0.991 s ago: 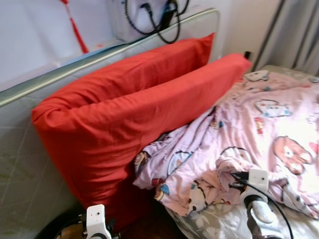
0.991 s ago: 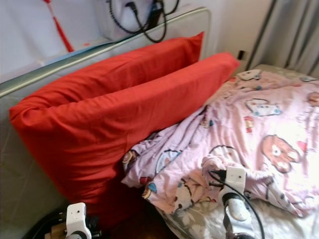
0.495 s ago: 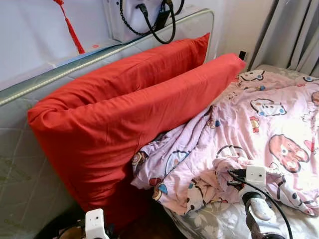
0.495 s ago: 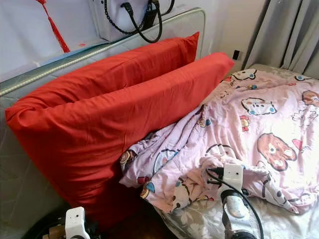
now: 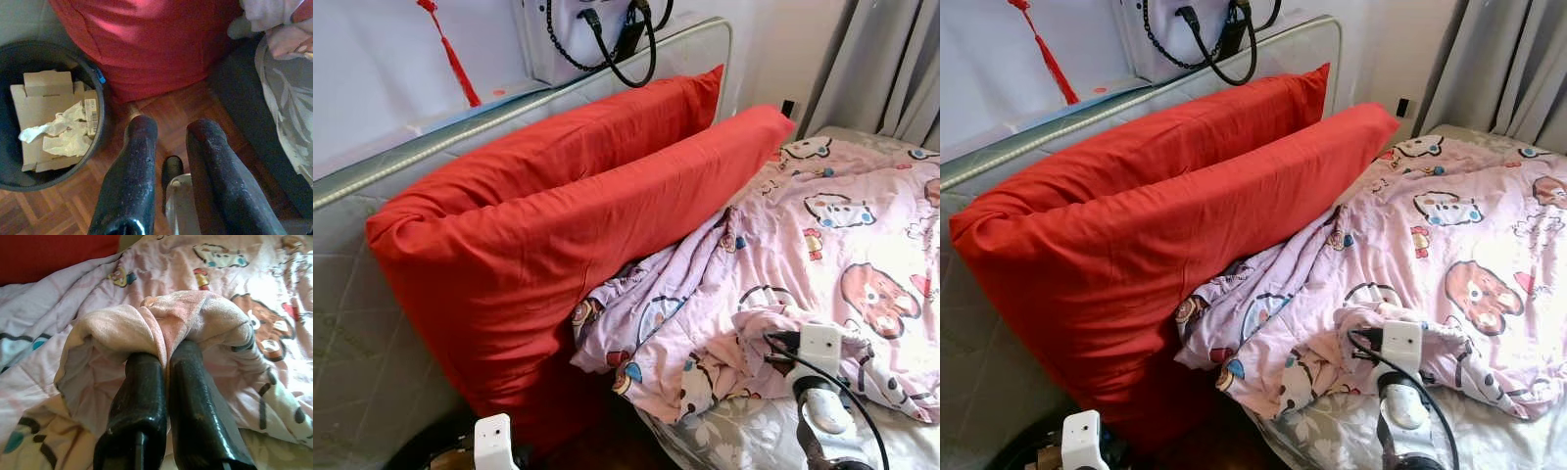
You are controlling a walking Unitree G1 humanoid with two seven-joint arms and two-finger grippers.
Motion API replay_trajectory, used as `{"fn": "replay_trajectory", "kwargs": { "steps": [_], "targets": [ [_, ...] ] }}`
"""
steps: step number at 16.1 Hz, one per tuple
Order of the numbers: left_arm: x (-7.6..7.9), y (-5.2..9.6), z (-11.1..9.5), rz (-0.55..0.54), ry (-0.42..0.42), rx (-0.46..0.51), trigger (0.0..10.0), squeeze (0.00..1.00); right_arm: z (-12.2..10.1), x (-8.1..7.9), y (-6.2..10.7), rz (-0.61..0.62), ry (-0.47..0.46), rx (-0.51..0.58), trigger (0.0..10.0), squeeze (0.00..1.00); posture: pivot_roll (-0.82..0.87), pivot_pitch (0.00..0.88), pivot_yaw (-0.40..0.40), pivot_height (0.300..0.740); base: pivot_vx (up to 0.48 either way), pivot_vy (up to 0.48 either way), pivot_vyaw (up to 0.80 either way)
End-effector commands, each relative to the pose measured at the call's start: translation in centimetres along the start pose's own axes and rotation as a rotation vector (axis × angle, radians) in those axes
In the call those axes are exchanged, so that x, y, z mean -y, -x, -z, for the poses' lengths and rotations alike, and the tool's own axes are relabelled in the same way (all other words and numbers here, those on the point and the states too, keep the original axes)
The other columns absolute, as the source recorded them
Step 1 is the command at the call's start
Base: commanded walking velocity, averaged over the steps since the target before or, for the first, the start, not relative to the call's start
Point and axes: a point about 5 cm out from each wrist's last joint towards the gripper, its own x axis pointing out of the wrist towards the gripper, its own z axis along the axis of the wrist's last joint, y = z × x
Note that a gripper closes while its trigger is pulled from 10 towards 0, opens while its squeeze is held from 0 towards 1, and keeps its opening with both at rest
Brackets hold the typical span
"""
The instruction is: Clean up the room
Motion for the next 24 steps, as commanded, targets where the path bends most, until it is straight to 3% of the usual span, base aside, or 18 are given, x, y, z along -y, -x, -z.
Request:
{"fn": "replay_trajectory", "kwargs": {
  "steps": [1,16,24],
  "targets": [
    [-0.68,0.20,0.62,-0.012,-0.016,-0.035,10.0,0.00,-0.41,0.18,-0.04,0.005,0.012,0.032,10.0,0.00,-0.06,0.000,0.055,0.740,0.000,0.000,0.00],
    [-0.77,0.31,0.90,-0.013,-0.024,-0.041,10.0,0.00,-0.20,-0.27,0.20,0.008,0.028,0.042,10.0,0.00,-0.05,0.000,0.060,0.740,0.000,0.000,0.00],
    [-0.88,0.34,0.94,-0.013,-0.028,-0.040,10.0,0.00,-0.06,-0.25,0.23,0.020,0.019,0.034,10.0,0.00,-0.04,0.000,0.066,0.740,-0.281,0.000,0.00]
  ]
}}
